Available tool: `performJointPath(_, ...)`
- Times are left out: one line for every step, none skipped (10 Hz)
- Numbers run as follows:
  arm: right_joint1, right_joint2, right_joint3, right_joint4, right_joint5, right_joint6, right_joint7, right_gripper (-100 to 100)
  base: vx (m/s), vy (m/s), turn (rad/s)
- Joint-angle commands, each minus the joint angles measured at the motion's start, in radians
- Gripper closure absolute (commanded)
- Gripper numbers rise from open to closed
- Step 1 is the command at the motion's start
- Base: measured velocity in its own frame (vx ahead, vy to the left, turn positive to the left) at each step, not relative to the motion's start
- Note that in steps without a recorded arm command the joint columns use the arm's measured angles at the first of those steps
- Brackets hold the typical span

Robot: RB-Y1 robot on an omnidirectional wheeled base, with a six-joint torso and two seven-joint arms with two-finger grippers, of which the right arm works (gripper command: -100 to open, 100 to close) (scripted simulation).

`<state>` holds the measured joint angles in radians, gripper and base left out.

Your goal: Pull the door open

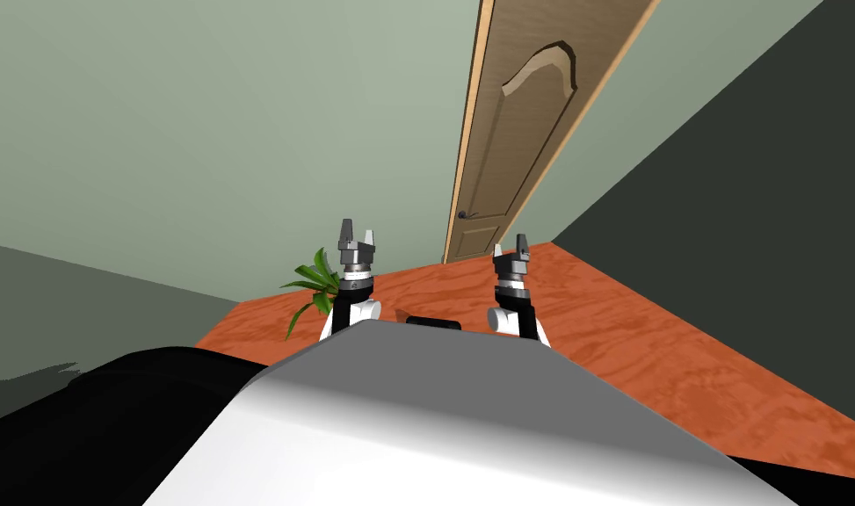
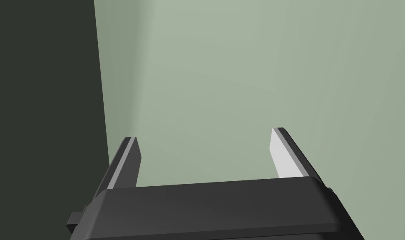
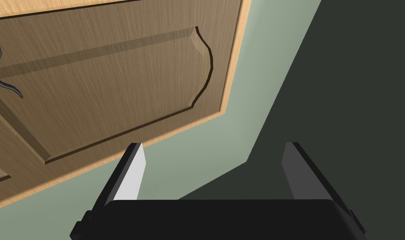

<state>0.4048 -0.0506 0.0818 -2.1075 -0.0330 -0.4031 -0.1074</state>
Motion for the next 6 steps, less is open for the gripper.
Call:
performJointPath(-0.013, -0.009, 0.002, 0.033, 0.001, -0.012, -0.006, -100, 0.077, -0.009, -0.001)
performJointPath(-0.023, -0.014, 0.005, 0.055, 0.002, -0.019, -0.01, -100, 0.081, -0.008, -0.002)
performJointPath(-0.032, -0.019, 0.008, 0.077, 0.003, -0.026, -0.014, -100, 0.08, -0.015, -0.003)
performJointPath(-0.042, -0.024, 0.01, 0.098, 0.005, -0.032, -0.018, -100, 0.082, -0.022, -0.002)
performJointPath(-0.051, -0.03, 0.013, 0.12, 0.006, -0.039, -0.021, -100, 0.084, 0.004, 0.002)
performJointPath(-0.061, -0.035, 0.016, 0.142, 0.007, -0.046, -0.025, -100, 0.095, -0.003, -0.006)
